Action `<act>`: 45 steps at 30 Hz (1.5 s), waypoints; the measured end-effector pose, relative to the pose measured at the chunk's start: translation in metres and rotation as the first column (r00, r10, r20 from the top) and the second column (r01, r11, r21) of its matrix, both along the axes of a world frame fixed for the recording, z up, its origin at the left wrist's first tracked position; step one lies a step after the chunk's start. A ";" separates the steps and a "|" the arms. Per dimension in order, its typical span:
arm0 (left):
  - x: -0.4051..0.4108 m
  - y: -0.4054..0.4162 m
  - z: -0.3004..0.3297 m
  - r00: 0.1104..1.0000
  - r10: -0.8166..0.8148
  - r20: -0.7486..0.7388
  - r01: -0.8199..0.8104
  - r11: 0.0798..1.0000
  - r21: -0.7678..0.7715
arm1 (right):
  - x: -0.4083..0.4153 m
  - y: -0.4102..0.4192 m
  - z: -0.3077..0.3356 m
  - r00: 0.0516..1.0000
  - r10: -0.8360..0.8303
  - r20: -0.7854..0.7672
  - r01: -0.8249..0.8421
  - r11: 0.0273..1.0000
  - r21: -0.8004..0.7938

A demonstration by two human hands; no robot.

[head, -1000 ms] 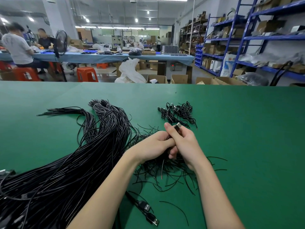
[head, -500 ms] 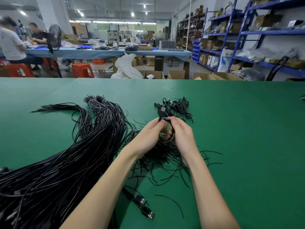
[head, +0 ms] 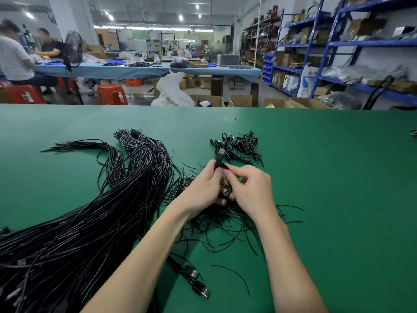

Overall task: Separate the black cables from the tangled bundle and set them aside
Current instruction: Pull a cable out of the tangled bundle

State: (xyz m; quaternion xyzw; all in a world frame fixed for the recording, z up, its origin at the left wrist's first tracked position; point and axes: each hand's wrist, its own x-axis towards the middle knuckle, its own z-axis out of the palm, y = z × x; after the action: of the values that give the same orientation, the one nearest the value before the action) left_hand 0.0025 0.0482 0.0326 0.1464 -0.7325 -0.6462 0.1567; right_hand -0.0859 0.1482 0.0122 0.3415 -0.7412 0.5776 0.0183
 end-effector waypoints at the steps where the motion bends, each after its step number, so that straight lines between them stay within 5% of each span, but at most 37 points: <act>1: -0.001 0.001 0.001 1.000 0.011 0.024 -0.010 0.999 -0.050 | 0.001 0.000 -0.001 1.000 -0.002 -0.017 0.003 1.000 0.021; 6: -0.001 -0.001 0.000 0.992 0.025 0.124 -0.002 0.983 -0.182 | 0.004 0.003 -0.002 0.988 0.037 -0.149 -0.006 0.979 0.205; 15: 0.003 0.002 0.005 0.987 -0.133 0.094 0.116 0.979 0.165 | -0.002 0.014 0.005 0.989 0.071 0.132 -0.077 0.996 0.037; 23: 0.006 0.009 0.006 0.975 -0.121 0.185 0.154 0.972 -0.176 | -0.003 0.008 0.005 0.979 0.063 0.192 -0.073 0.996 0.045; 31: 0.012 0.006 0.014 0.952 -0.289 0.098 0.249 0.922 0.297 | -0.001 0.010 0.006 0.889 0.202 0.411 -0.142 0.975 -0.172; 40: 0.014 0.003 0.009 0.933 -0.347 0.096 0.301 0.897 0.323 | 0.000 0.008 0.012 0.863 0.186 0.470 -0.111 0.977 -0.184; 45: 0.013 0.006 0.005 0.961 -0.260 0.099 0.223 0.933 0.283 | 0.002 0.010 0.011 0.894 0.159 0.420 -0.145 0.987 -0.064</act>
State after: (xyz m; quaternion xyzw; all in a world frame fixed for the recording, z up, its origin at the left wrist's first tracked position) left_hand 0.0158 0.0545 0.0379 0.1184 -0.6594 -0.7424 0.0049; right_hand -0.0840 0.1580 0.0232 0.2646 -0.6896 0.6488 -0.1828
